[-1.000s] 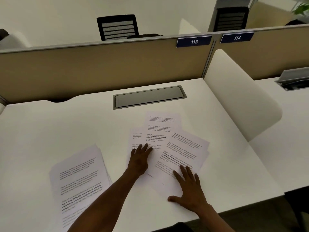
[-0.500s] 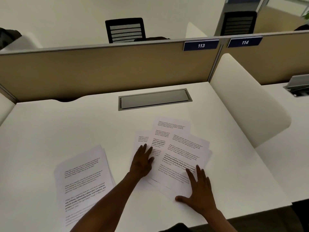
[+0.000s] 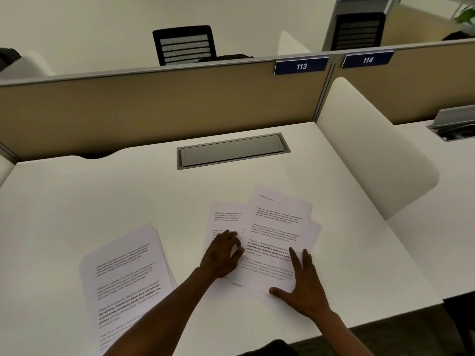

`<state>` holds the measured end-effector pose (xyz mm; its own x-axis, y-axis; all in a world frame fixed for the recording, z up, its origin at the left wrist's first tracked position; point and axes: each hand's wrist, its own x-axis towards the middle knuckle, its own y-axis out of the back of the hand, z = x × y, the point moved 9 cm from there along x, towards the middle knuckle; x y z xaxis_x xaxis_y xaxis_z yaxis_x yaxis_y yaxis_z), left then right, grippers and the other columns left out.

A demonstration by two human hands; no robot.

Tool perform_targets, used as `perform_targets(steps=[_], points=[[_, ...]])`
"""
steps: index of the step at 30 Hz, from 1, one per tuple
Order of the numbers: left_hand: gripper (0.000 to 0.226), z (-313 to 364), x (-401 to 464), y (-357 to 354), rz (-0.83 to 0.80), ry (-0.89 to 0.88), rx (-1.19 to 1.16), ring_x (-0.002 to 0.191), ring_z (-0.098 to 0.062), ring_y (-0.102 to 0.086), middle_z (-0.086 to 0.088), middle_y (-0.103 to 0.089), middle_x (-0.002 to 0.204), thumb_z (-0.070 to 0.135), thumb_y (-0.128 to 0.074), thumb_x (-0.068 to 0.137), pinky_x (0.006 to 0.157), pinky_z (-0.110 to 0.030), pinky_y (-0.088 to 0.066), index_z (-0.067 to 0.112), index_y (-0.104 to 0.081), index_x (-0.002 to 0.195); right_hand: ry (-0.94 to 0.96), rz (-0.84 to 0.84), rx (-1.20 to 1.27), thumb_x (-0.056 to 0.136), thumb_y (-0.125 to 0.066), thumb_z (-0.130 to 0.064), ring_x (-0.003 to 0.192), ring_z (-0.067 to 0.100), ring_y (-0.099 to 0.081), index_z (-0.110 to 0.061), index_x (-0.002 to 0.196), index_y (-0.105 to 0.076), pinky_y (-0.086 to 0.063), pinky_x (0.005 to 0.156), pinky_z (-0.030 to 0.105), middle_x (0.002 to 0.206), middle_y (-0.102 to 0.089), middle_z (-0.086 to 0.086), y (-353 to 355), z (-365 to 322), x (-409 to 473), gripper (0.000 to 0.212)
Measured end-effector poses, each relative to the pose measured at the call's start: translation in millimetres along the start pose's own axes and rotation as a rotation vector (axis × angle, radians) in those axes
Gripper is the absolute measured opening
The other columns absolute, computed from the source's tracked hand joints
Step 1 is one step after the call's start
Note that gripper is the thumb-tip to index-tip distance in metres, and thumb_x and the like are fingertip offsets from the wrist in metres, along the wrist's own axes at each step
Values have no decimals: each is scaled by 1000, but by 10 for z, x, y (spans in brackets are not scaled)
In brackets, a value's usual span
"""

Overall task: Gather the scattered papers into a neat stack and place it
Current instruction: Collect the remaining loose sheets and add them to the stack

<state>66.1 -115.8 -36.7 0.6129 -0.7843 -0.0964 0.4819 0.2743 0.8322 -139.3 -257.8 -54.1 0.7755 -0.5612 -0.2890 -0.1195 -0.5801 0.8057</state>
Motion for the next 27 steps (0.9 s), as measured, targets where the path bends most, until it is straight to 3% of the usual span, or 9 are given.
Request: perform_targets(steps=[2,4,7,9,15,20,23,27], points=[[34,18,-34,37,74,6,-45,145,-20,-35,-2,-48,149,38,-57,96,120,-29,-27,17,-63,122,-41,33,37,59,-55,-88,151,23,9,-45,147,19,-11,121,43,164,15,4,34,31,3,123],[48,-7,-72,51,125,67,-66,150,-21,-25,-2,-35,158,39,-56,96,122,-32,-23,18,-52,139,-99,87,4,67,-57,-81,151,28,10,-33,152,14,-4,122,44,164,11,11,67,86,2,121],[71,-53,-101,-139,-30,145,-19,155,-20,-1,3,-13,166,50,-48,97,126,-37,-12,27,-19,157,-158,89,-20,72,-57,-76,150,32,12,-24,154,12,-1,124,46,163,9,18,38,128,11,119],[75,-4,-116,-248,-106,105,29,154,-21,6,6,-12,166,52,-46,96,126,-38,-10,31,-9,157,-139,79,-23,75,-55,-75,151,31,10,-24,154,13,-2,124,46,163,8,17,5,75,35,116],[78,38,-117,-163,-56,137,-91,153,-23,-13,-2,-29,160,48,-56,91,122,-35,-16,30,-18,156,-98,78,53,80,-57,-68,152,25,2,-23,154,9,-7,124,43,165,2,12,-12,-148,150,109],[74,-210,-204,100,143,332,-61,152,-27,-12,-10,-23,162,43,-56,92,124,-39,-18,20,-25,155,-201,178,84,81,-60,-64,151,31,6,-23,155,3,-7,123,45,164,3,16,65,-2,101,105],[77,-337,-299,36,108,467,-77,151,-30,-13,-15,-17,163,45,-56,92,123,-41,-18,16,-24,155,-204,152,5,82,-58,-63,150,33,9,-18,155,1,-3,123,45,163,6,20,8,77,48,104],[78,-168,-292,-59,107,478,-119,147,-28,-21,-12,-27,157,46,-60,89,118,-40,-25,17,-28,153,-193,134,-54,85,-54,-63,150,36,12,-15,155,2,-1,123,46,161,10,24,-34,42,61,102]])
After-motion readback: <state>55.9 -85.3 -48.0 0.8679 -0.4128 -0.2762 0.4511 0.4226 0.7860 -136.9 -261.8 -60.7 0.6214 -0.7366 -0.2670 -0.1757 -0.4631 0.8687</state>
